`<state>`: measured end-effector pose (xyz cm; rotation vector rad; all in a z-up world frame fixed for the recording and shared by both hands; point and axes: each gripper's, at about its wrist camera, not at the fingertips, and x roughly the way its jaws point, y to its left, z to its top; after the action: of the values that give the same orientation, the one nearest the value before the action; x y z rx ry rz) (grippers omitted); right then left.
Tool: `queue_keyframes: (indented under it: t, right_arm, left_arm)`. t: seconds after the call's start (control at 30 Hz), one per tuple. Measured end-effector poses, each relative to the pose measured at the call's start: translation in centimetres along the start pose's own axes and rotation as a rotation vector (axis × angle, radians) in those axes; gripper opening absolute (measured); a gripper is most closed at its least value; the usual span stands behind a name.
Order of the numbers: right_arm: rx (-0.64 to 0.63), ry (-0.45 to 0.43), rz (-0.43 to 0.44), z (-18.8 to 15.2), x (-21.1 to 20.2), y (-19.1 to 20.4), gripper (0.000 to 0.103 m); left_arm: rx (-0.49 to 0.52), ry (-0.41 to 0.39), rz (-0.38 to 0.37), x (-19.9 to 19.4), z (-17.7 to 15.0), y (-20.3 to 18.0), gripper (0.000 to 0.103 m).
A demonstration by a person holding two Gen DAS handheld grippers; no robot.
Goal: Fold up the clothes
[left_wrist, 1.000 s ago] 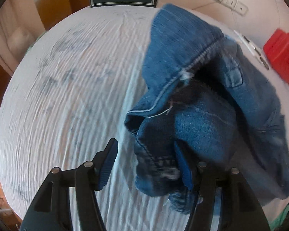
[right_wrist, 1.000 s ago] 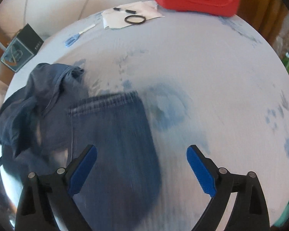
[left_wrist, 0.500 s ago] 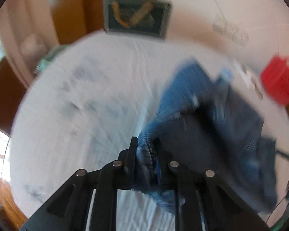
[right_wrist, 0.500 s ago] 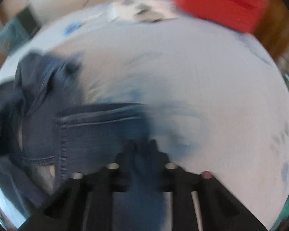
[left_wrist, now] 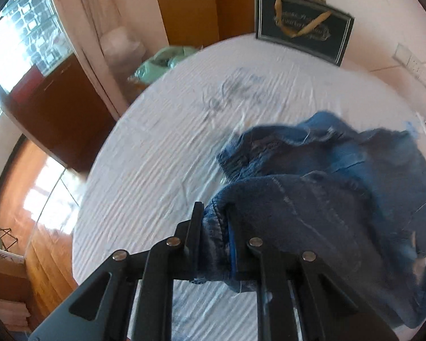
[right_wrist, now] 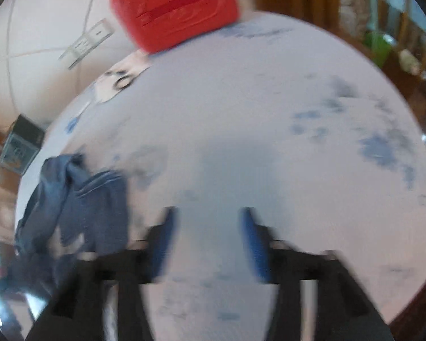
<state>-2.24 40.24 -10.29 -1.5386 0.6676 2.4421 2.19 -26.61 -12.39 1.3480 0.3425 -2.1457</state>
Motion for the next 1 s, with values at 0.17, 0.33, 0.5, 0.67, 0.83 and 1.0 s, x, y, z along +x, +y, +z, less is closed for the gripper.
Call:
queue_keyframes:
  t: [0.17, 0.33, 0.5, 0.67, 0.83, 1.0]
  right_arm:
    - [-0.128, 0.054, 0.017, 1.6, 5.3, 7.1, 0.094]
    - [-0.242, 0.072, -0.041, 3.1, 10.1, 13.0, 0.094]
    - [-0.368, 0.145, -0.143, 2.1, 13.6, 16.7, 0.063]
    - [-0.389, 0.132, -0.157, 1.0, 9.8, 16.2, 0.006]
    - [-0.088, -0.003, -0.214, 0.5, -0.4, 5.5, 0.006]
    - [0.126, 0.09, -0.319, -4.8, -3.9, -3.7, 0.016]
  left_arm:
    - [0.013, -0.005, -0.013, 1.3, 0.0, 0.3, 0.015]
    - [0.011, 0.008, -0.041, 2.0, -0.3, 0.9, 0.015]
    - [0.023, 0.033, -0.072, 2.4, -1.0, 1.4, 0.015]
    - [0.027, 0.054, -0.131, 2.9, -0.8, 2.1, 0.015]
    - [0.058, 0.082, -0.237, 2.6, -1.0, 2.1, 0.015]
    - [0.178, 0.135, -0.246, 2.8, -3.2, -0.1, 0.019]
